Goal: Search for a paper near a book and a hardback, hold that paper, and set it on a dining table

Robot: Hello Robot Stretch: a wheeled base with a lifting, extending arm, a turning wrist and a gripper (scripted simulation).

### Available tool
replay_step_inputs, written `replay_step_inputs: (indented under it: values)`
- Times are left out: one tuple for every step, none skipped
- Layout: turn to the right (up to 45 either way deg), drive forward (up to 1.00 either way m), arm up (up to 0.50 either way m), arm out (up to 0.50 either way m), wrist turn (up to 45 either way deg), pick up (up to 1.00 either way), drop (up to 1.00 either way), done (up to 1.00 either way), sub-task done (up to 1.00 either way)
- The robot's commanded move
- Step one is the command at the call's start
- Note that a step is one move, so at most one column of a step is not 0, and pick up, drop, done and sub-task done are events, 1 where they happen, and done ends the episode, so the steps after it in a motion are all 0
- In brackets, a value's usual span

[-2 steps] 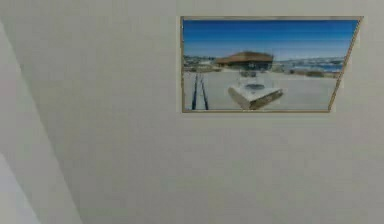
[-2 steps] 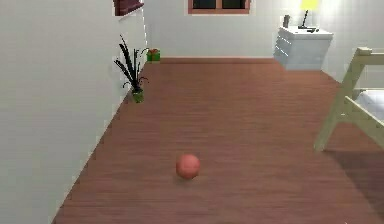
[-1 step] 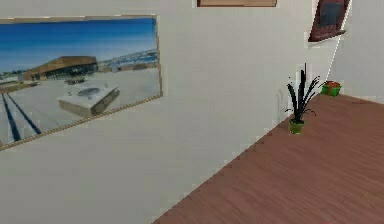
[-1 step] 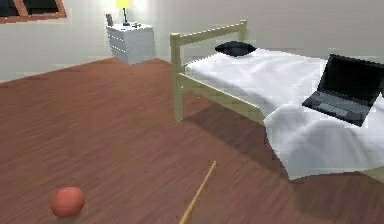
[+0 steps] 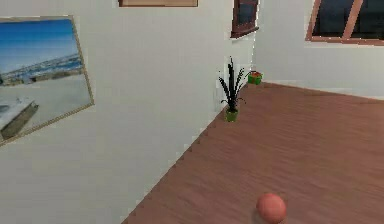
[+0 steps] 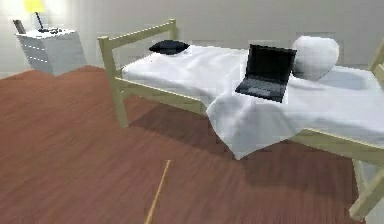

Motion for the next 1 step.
replay_step_inputs:
  values:
    - [0.0, 0.30, 0.00, 0.00, 0.0, 0.00, 0.00, 0.00, 0.00]
